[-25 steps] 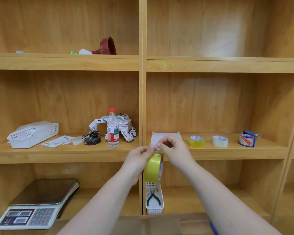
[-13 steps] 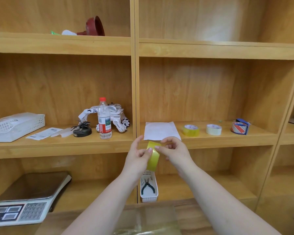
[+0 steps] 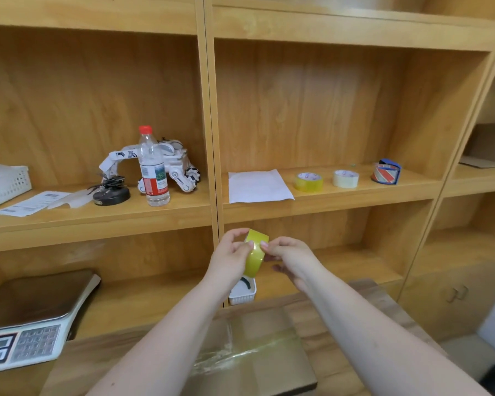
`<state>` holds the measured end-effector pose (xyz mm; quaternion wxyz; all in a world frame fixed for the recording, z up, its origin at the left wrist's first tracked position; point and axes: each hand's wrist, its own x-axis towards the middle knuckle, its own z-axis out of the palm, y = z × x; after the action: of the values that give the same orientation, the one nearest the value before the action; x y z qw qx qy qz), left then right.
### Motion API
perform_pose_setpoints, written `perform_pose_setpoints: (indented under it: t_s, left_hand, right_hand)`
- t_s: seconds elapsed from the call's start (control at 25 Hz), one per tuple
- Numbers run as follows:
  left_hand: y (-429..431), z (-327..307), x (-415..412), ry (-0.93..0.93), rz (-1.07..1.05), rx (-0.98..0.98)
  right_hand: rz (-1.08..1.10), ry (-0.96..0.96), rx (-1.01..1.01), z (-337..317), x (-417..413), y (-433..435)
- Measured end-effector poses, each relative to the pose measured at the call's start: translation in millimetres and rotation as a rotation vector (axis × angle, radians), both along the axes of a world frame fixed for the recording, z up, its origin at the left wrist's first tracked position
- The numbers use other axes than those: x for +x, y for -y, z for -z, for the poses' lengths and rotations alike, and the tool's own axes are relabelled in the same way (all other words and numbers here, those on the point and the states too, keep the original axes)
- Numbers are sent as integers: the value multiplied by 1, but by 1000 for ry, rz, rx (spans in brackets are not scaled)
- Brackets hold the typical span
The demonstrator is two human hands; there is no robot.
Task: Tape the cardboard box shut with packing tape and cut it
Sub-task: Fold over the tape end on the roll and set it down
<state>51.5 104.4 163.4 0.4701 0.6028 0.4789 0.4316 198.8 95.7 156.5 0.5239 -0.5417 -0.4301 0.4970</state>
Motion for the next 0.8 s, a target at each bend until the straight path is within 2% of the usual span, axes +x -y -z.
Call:
perform_pose_setpoints:
  t_s: [0.16, 0.28, 0.4, 0.48, 0.64, 0.8]
  left_hand:
    - [-4, 17, 3, -15, 25, 56]
    - [-6, 32, 13, -81, 73, 107]
    - [-8, 49, 34, -155, 87, 143]
    - [-9, 60, 56, -246, 127, 197]
    - [-18, 78, 116, -581, 279, 445]
    - [-28, 99, 199, -708, 361, 510]
  right_hand:
    - [39, 10, -15, 20, 5, 0]
    - [26, 88, -5, 41, 21, 1]
    - [110, 300, 30, 58, 47, -1]
    - [136, 482, 123, 65, 71, 0]
    - [-151, 812, 337, 77, 132, -1]
    - [-169, 952, 304, 97, 214, -1]
